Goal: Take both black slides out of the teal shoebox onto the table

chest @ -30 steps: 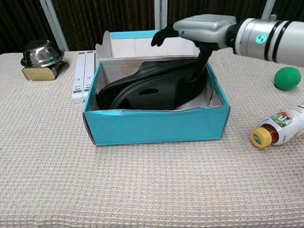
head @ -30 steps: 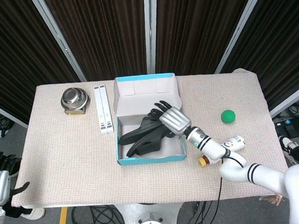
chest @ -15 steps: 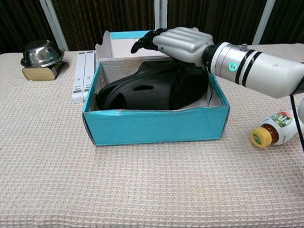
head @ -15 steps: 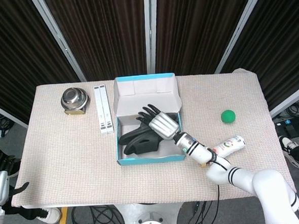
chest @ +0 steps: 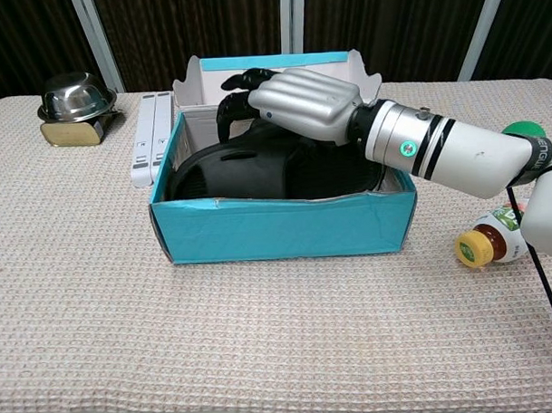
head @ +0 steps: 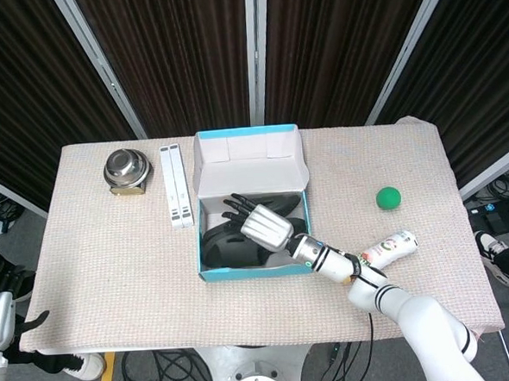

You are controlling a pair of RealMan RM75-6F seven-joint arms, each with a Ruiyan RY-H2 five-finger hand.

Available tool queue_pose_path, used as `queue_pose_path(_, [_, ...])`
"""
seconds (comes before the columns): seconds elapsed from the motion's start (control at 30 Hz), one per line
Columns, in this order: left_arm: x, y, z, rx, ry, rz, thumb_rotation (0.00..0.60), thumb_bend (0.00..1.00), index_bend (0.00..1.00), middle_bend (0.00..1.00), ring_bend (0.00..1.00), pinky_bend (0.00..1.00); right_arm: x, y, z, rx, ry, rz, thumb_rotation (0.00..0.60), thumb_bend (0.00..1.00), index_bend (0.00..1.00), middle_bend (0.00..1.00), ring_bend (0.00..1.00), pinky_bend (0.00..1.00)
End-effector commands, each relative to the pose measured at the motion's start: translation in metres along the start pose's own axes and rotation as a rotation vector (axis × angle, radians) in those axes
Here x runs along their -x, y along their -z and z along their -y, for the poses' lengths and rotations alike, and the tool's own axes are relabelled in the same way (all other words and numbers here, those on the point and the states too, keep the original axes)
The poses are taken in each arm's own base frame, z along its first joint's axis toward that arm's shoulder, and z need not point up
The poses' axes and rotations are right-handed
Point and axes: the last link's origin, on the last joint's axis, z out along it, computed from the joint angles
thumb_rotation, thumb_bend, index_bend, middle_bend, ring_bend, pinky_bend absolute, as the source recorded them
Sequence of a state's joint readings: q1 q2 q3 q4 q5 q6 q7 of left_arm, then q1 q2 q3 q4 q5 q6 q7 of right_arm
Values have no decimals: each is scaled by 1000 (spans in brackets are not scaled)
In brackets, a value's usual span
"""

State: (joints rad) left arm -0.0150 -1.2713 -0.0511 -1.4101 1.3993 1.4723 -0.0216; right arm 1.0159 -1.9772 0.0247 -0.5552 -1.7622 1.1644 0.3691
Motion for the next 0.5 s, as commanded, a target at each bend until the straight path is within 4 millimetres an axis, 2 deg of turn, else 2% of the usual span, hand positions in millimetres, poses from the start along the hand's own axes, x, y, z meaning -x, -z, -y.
queue_pose_path(0.03, [0,0,-1,4,0,-1,600,48,270,178,32,98,-4,-1,2,-6,-35,-40,600,456,414,264,1,0])
queue_pose_path(0.13, [-1,-1,-1,6,0,-5,600,47,270,178,32,98,-8,-1,2,2,-74,-71,600,514,541,383,53,0])
queue_pose_path(0.17, [-1,-1,-1,7,0,-5,600,47,270,178,32,98,-9,-1,1,6,-83,-76,600,529,596,452,95,0])
queue_pose_path(0.27, [-1,-1,-1,8,5,-3,600,47,270,178,32,98,-17,0,-3,14,-106,-115,600,571,672,555,177,0])
queue_pose_path(0.5, [-3,-4,-2,18,5,-7,600,48,270,178,32,98,-60,9,-22,71,-124,-326,600,627,719,599,233,28])
